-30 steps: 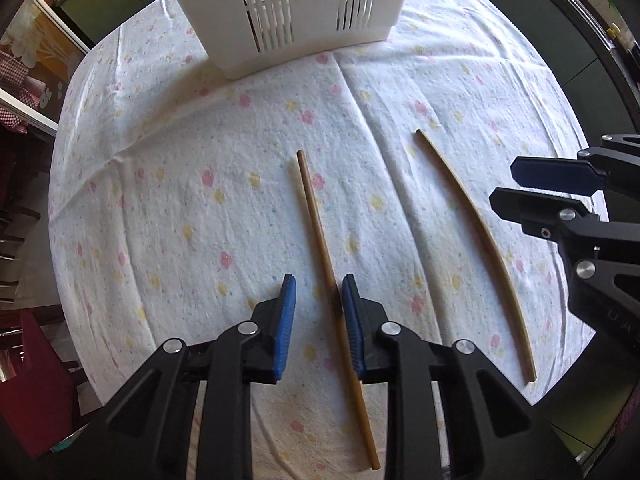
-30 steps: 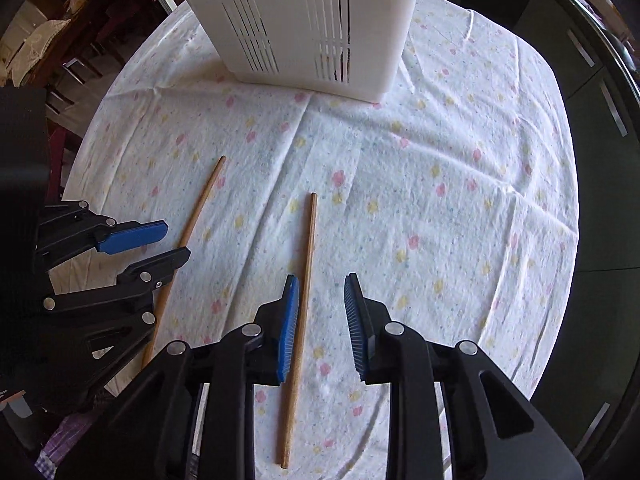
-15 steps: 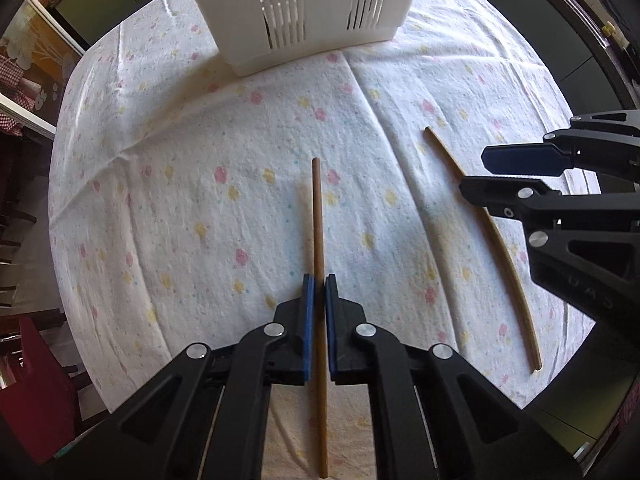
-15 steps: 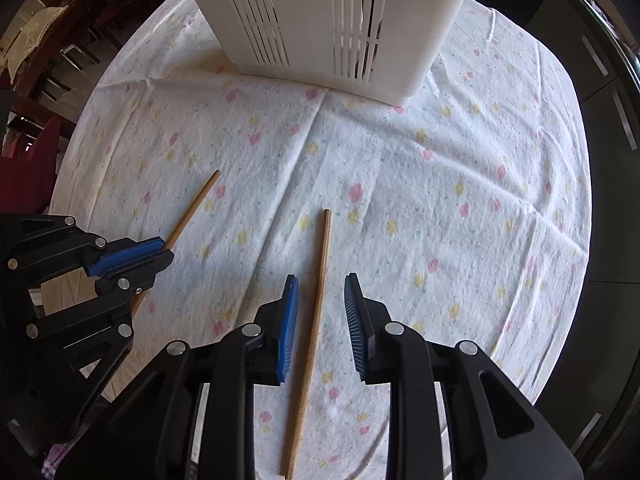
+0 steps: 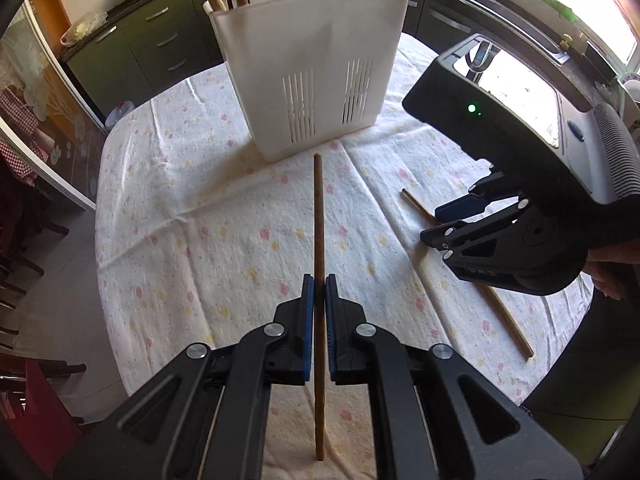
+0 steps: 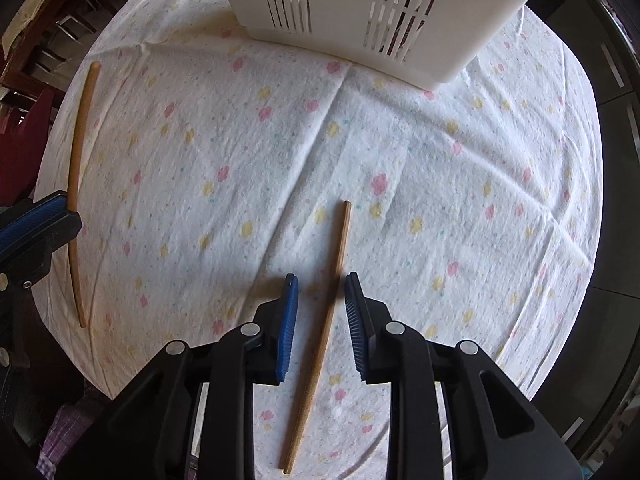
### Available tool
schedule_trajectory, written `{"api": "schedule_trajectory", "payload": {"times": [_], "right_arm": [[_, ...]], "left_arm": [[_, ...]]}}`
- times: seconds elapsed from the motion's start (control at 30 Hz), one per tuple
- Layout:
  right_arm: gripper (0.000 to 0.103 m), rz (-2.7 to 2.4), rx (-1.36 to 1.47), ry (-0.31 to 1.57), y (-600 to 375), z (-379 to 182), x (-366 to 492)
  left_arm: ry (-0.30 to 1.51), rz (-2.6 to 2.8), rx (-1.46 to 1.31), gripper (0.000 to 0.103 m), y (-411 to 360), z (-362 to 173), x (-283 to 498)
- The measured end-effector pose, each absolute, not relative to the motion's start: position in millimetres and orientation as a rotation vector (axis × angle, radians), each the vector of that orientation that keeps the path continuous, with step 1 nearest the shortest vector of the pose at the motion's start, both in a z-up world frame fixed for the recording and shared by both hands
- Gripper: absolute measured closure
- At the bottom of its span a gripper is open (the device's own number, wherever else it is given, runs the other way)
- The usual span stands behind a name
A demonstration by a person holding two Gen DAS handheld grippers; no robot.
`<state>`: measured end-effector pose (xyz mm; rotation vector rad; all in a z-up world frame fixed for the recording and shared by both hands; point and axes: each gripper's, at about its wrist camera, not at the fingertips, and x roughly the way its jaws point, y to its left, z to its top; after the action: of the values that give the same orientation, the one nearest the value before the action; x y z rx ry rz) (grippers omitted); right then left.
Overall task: Organize utensils
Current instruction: 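Carry both chopsticks over the white caddy and open both grippers to drop them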
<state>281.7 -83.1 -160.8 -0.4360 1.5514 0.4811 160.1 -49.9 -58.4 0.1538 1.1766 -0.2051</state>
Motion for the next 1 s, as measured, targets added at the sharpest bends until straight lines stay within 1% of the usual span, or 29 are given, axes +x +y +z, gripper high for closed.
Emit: {"api": "schedule_trajectory", "payload": {"times": [0.03,0.2,0.3,0.63,0.73,1.0], "right_arm": [[0.096,0.48,-0.425,1.546,-87,-161,282],[0.097,0.491,-0.385,1.504,-92,-154,277],[0.097,0.503,-0.343,1.444,-102,-136,270],[0.097,0.603,-0.191,1.133,-133,-25,225],[0.097,0.608,-0.186,1.044,-145,12,214],[0.097,0.609,-0.144,0.901,-151,79,210]], "left_arm": [[1.156,-0.206,0.155,0.098,-51,-55,160],[1.078,-0.208,0.163,0.098,-53,-42,156],[1.032,-0.215,0.154,0.098,-49,-29,150],[0.808,-0.182,0.169,0.098,-46,23,121],[0.766,-0.17,0.165,0.098,-49,34,116],[0.694,-0.163,0.185,0.098,-58,62,108]]}}
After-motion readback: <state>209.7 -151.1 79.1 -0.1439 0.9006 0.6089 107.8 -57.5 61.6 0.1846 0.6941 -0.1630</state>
